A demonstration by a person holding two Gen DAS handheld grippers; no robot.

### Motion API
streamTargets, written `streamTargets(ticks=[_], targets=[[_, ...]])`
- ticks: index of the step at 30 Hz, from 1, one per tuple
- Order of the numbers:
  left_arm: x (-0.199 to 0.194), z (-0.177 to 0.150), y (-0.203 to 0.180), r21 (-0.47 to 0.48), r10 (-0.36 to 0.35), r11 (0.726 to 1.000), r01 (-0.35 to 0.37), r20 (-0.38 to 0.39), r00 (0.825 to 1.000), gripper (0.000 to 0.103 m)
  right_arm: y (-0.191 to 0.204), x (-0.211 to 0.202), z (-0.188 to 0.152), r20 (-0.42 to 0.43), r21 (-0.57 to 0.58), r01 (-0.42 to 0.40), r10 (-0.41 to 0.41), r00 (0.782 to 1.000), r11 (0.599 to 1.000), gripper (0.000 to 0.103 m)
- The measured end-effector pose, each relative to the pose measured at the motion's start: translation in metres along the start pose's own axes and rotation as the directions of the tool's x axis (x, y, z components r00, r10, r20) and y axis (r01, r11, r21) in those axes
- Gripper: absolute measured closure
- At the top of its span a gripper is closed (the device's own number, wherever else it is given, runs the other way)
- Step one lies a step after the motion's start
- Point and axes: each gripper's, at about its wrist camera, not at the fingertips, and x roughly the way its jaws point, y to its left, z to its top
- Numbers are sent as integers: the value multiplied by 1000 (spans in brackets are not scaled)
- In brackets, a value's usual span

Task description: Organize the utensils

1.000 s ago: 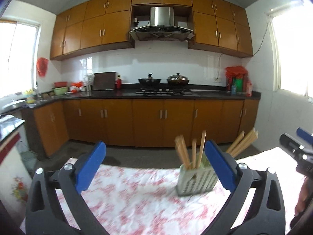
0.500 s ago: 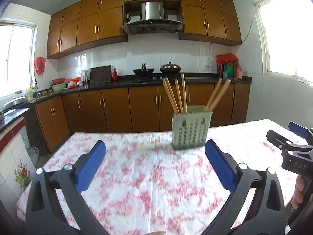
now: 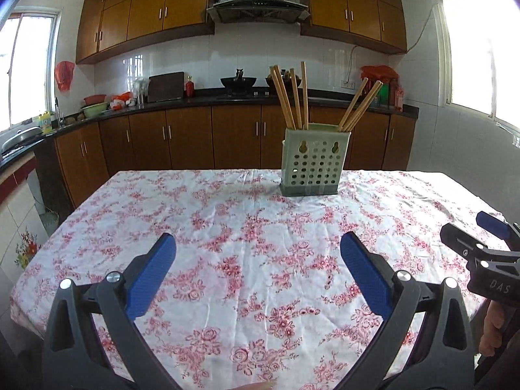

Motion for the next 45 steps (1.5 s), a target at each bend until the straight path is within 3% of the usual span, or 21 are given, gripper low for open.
streamTargets(ticks=[45], targets=[[7, 3, -7, 1, -6, 1000, 6, -16, 1000, 4, -8, -1, 0, -11, 18, 18, -18, 1000, 1000, 2]])
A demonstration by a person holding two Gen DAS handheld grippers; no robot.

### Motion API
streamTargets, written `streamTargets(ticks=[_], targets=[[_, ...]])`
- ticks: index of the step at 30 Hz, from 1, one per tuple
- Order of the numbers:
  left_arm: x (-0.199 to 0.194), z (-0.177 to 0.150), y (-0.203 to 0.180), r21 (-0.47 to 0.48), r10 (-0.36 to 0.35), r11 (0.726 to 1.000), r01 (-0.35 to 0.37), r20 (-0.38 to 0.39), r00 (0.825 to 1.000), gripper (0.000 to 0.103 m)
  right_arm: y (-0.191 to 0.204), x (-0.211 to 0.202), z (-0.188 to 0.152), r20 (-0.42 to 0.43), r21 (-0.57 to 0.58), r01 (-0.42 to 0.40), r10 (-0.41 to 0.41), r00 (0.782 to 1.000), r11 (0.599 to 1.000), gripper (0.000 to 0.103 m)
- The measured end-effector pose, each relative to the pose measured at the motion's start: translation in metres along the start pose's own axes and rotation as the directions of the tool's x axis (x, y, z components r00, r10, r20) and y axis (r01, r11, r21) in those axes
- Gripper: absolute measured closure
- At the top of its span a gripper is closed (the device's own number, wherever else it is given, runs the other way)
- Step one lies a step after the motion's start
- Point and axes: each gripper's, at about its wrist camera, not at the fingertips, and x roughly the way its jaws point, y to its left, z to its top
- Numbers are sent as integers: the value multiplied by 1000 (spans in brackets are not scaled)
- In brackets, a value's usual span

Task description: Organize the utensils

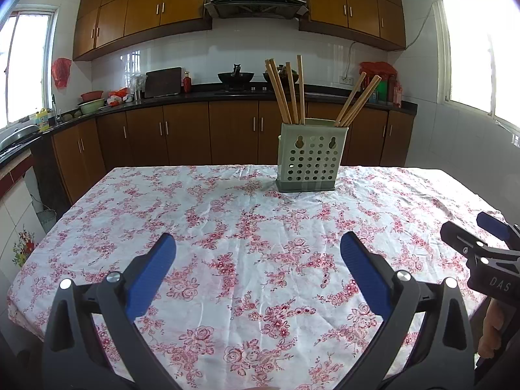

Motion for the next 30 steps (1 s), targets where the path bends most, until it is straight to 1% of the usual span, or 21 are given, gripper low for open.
streamTargets(ticks=[30], targets=[[1, 0, -1, 4, -6, 1000, 6, -3, 1000, 4, -1, 1, 0, -6, 1, 0, 0, 1000, 1000, 2]])
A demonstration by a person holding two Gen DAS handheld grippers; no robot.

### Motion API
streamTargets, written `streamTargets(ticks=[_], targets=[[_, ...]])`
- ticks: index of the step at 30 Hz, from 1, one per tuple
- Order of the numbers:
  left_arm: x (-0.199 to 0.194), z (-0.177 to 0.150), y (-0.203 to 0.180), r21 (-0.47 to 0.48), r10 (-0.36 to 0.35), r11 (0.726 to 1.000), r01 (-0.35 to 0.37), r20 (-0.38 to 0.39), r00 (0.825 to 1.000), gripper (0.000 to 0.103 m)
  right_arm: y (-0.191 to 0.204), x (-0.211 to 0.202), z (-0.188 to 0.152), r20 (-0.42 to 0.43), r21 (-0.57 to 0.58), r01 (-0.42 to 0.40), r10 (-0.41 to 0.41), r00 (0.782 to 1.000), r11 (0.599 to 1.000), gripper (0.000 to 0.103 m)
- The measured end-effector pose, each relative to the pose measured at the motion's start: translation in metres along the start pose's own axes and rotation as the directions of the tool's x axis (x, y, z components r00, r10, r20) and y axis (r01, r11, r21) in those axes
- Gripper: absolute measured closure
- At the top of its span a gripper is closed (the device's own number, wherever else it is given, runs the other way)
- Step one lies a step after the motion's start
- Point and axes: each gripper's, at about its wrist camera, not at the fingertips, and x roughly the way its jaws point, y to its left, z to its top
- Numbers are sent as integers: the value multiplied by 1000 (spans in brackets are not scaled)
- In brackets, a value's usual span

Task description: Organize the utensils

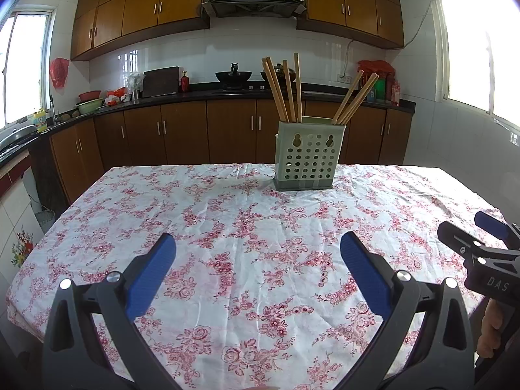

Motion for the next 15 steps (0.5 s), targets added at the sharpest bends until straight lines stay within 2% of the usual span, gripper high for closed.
streamTargets(ticks=[15], targets=[[1, -1, 3, -2, -1, 1000, 1, -3, 1000, 4, -1, 0, 0, 0, 0, 0, 0, 1000, 1000, 2]])
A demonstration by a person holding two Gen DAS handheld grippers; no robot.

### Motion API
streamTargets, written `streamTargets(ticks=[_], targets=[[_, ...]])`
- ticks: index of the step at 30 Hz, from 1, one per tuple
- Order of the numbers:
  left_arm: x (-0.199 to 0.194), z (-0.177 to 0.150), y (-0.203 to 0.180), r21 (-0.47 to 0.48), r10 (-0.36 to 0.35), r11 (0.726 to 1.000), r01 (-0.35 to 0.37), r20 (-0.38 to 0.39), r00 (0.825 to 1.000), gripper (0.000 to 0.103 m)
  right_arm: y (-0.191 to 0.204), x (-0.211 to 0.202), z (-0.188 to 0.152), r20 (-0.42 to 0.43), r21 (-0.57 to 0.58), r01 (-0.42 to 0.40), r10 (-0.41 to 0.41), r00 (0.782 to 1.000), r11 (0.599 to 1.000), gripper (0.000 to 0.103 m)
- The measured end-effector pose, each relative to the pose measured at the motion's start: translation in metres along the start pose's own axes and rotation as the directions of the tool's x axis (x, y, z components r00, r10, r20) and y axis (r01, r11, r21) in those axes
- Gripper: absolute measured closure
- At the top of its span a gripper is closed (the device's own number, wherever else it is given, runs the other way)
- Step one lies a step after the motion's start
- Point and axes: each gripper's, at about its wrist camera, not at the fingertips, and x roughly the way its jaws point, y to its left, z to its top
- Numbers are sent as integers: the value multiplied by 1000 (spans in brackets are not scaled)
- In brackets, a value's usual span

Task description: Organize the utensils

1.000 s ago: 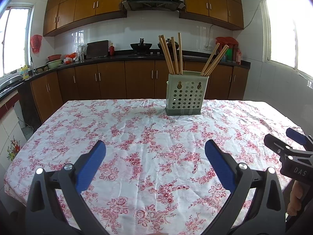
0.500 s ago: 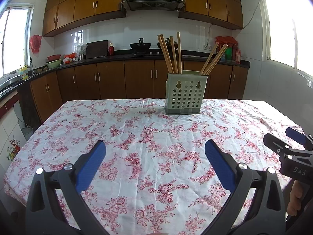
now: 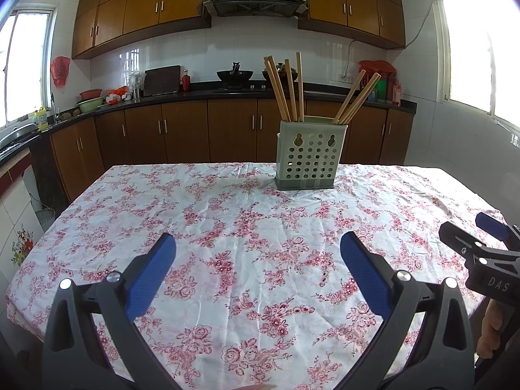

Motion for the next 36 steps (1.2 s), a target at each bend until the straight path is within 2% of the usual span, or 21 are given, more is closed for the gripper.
streamTargets(ticks=[36], targets=[[1, -1, -1, -4, -2, 1000, 2, 1, 1000, 4, -1, 0, 0, -2, 1, 0, 0, 1000, 1000, 2]])
